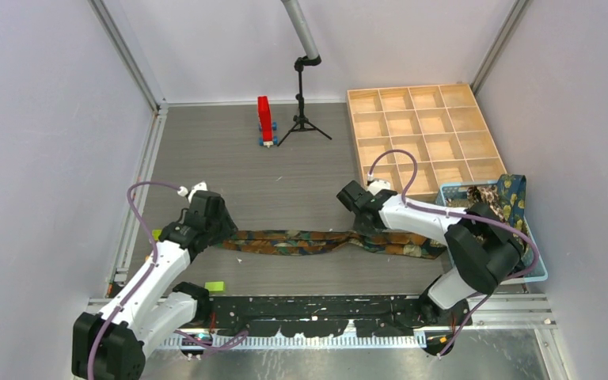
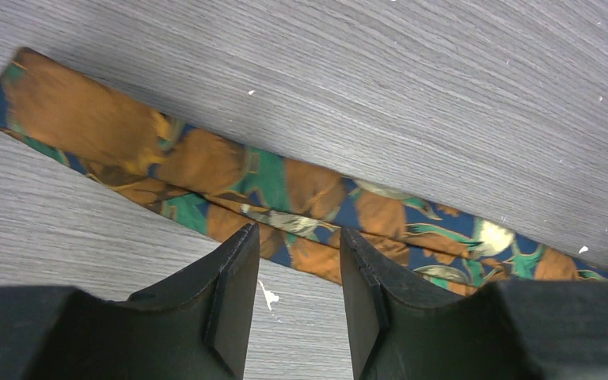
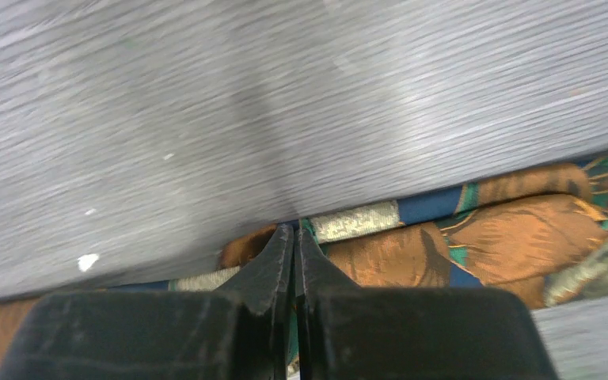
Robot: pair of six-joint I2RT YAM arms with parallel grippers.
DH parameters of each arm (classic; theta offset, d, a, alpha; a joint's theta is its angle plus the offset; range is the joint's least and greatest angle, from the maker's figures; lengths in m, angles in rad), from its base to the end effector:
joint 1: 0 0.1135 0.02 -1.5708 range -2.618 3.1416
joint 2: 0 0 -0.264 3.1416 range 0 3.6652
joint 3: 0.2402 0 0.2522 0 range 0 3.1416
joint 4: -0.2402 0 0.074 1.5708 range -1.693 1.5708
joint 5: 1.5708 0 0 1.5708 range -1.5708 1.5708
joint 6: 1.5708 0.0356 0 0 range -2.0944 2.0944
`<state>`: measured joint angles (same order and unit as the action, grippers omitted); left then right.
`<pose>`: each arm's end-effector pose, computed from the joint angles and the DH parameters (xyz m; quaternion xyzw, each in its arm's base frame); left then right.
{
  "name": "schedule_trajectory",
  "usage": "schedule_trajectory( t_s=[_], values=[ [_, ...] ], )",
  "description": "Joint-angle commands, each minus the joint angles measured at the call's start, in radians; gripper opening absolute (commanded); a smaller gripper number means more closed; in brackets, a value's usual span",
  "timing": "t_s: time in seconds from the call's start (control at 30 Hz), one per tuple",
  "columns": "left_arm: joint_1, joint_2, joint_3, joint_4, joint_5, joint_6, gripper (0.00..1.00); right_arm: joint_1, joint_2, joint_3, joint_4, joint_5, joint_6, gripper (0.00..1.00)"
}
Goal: Roll the ties
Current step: Flatten out the tie at the center of the board.
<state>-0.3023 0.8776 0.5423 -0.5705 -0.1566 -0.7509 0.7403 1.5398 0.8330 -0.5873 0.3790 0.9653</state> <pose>0.1637 -0.0452 0.2067 -0.2345 0.9131 -0.0996 0.3185 0.2055 0.1699 0.1609 0.1350 0.9636 -0.0207 0.2296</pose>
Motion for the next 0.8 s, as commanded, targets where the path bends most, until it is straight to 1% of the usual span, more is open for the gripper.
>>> schedule_trajectory(
  t_s=[0.0, 0.07, 0.13, 0.2, 0.27, 0.37, 0.57, 0.67, 0.77],
  values=[
    [0.006, 0.006, 0.053, 0.017, -0.029, 0.019, 0.43, -0.019, -0.051, 0.057, -0.119, 0.113, -0.169, 0.08],
    [0.005, -0.005, 0.063, -0.001, -0.045, 0.027, 0.43, -0.019, -0.117, 0.068, -0.144, 0.060, -0.216, 0.12],
    [0.007, -0.021, 0.065, -0.010, -0.064, 0.034, 0.45, -0.016, -0.185, 0.076, -0.175, 0.003, -0.234, 0.20],
    [0.008, -0.034, 0.064, -0.026, -0.090, 0.035, 0.47, -0.014, -0.244, 0.078, -0.205, -0.045, -0.245, 0.31],
    [0.009, -0.039, 0.061, -0.040, -0.116, 0.035, 0.48, -0.012, -0.291, 0.074, -0.212, -0.096, -0.242, 0.35],
    [0.018, -0.040, 0.059, -0.046, -0.143, 0.035, 0.50, -0.011, -0.320, 0.039, -0.138, -0.181, -0.231, 0.34],
    [0.068, 0.002, 0.079, -0.039, -0.126, 0.043, 0.50, -0.011, -0.207, 0.003, 0.030, -0.287, -0.208, 0.23],
    [0.102, 0.040, 0.072, -0.015, -0.073, 0.028, 0.48, -0.011, -0.141, -0.019, 0.081, -0.292, -0.203, 0.20],
    [0.112, 0.079, 0.047, 0.012, -0.040, -0.017, 0.45, -0.012, -0.104, -0.049, 0.095, -0.281, -0.192, 0.19]
  ],
)
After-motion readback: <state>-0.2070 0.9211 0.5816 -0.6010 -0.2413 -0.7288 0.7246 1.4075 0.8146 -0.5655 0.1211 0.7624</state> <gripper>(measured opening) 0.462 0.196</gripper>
